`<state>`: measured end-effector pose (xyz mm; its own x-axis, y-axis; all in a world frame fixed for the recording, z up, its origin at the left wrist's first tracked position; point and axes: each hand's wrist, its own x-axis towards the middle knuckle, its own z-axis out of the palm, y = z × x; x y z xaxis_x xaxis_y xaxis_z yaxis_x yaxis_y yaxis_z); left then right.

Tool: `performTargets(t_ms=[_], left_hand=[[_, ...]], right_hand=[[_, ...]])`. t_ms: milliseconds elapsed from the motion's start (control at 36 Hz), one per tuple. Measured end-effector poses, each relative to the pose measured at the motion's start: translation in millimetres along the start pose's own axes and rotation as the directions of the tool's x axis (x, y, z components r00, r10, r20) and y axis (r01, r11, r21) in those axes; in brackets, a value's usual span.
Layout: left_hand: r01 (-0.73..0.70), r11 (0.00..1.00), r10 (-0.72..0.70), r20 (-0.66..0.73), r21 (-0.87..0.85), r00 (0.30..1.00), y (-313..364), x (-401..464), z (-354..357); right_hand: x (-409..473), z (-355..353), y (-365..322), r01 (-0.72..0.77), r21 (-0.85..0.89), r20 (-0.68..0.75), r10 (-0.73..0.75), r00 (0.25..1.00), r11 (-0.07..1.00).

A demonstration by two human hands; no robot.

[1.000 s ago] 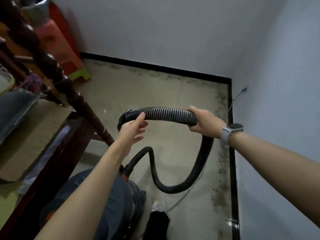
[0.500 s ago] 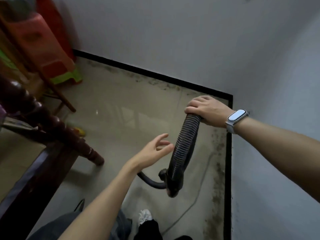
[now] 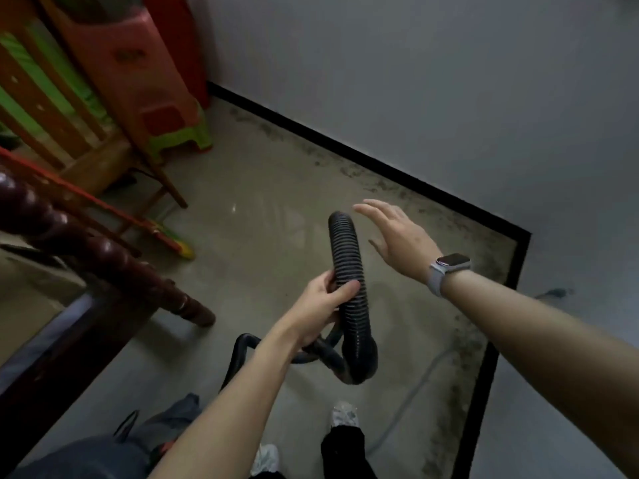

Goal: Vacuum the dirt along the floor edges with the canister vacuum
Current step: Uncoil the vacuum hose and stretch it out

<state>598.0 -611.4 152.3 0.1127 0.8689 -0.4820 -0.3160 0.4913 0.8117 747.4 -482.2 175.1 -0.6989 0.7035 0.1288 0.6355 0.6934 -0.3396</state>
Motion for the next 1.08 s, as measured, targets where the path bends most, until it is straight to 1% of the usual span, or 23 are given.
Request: performTargets(t_ms=[28,83,139,194,250,278,333,361,389,444,472,528,583,639,694,750,778,861,944,1028,1083], left_hand=[[0.015,0.999,-0.016,-0.039,-0.034,0.999,-2.6,9.7,-2.3],[0.038,0.992,-0.053,-0.117,-0.124,0.992,-8.7,26.9,-5.7],[0.043,0.971,-0.086,-0.177,-0.235,0.980,-14.8,41.6,-7.0],[0.029,0.950,-0.097,-0.206,-0.309,0.974,-17.1,54.7,-5.6],[0.007,0.934,-0.095,-0.229,-0.356,0.969,-16.4,68.3,-3.2],[-0.008,0.926,-0.090,-0.242,-0.377,0.966,-15.4,74.7,-1.5],[-0.043,0.910,-0.079,-0.274,-0.413,0.958,-14.0,85.6,0.6],[-0.058,0.901,-0.075,-0.286,-0.430,0.955,-13.8,89.9,1.2],[-0.070,0.894,-0.071,-0.293,-0.443,0.954,-14.0,93.1,1.4],[-0.082,0.881,-0.067,-0.296,-0.465,0.953,-14.1,97.5,3.5],[-0.086,0.877,-0.064,-0.293,-0.472,0.954,-13.5,98.7,6.2],[-0.083,0.880,-0.057,-0.278,-0.467,0.959,-13.4,100.2,11.6],[-0.046,0.926,-0.062,-0.270,-0.376,0.961,-15.2,101.0,12.4],[0.025,0.988,-0.073,-0.325,-0.152,0.943,-18.4,98.9,4.8],[0.113,0.993,-0.084,-0.422,0.043,0.902,-27.5,94.1,-12.0],[0.208,0.967,-0.104,-0.510,0.150,0.854,-43.2,86.6,-35.9],[0.257,0.951,-0.122,-0.554,0.173,0.824,-52.7,82.0,-49.6],[0.385,0.907,-0.180,-0.668,0.171,0.722,-83.5,65.3,-90.5],[0.485,0.861,-0.226,-0.735,0.157,0.639,-116.9,47.0,-121.8],[0.564,0.811,-0.263,-0.765,0.154,0.587,-152.9,33.7,-149.3],[0.609,0.785,-0.307,-0.779,0.118,0.547,-178.0,27.5,-168.5]], right_hand=[[-5.9,6.9,5.5,-0.123,0.097,0.020,0.122,0.992,0.988],[-21.1,22.3,15.8,-0.321,0.291,0.066,0.316,0.946,0.901],[-39.0,40.0,25.2,-0.422,0.406,0.126,0.407,0.905,0.811],[-57.0,57.5,29.6,-0.484,0.440,0.243,0.418,0.875,0.756],[-69.0,71.0,29.6,-0.512,0.453,0.349,0.383,0.855,0.730],[-72.0,76.1,29.9,-0.525,0.478,0.375,0.376,0.847,0.704],[-72.1,80.1,31.9,-0.559,0.550,0.404,0.388,0.828,0.620],[-70.2,80.8,33.4,-0.553,0.572,0.403,0.380,0.832,0.605],[-68.2,81.5,35.0,-0.525,0.567,0.395,0.350,0.849,0.634],[-62.9,84.1,35.4,-0.427,0.490,0.364,0.267,0.892,0.760],[-59.1,85.2,34.7,-0.394,0.436,0.351,0.250,0.903,0.809],[-51.5,86.3,34.0,-0.384,0.355,0.321,0.274,0.906,0.852],[-45.2,86.2,34.7,-0.380,0.299,0.269,0.305,0.914,0.875],[-40.8,85.8,38.5,-0.392,0.269,0.218,0.340,0.915,0.880],[-38.6,89.0,44.8,-0.410,0.216,0.222,0.364,0.904,0.886],[-40.8,97.5,53.1,-0.393,0.125,0.274,0.349,0.896,0.911],[-42.7,103.5,57.4,-0.372,0.086,0.300,0.332,0.894,0.924],[-48.9,124.4,63.4,-0.336,0.020,0.378,0.304,0.875,0.942],[-54.8,148.7,60.9,-0.365,-0.003,0.463,0.325,0.824,0.931],[-58.3,178.1,55.3,-0.459,0.083,0.500,0.362,0.787,0.884],[-57.8,201.3,50.2,-0.543,0.146,0.495,0.415,0.764,0.827]])
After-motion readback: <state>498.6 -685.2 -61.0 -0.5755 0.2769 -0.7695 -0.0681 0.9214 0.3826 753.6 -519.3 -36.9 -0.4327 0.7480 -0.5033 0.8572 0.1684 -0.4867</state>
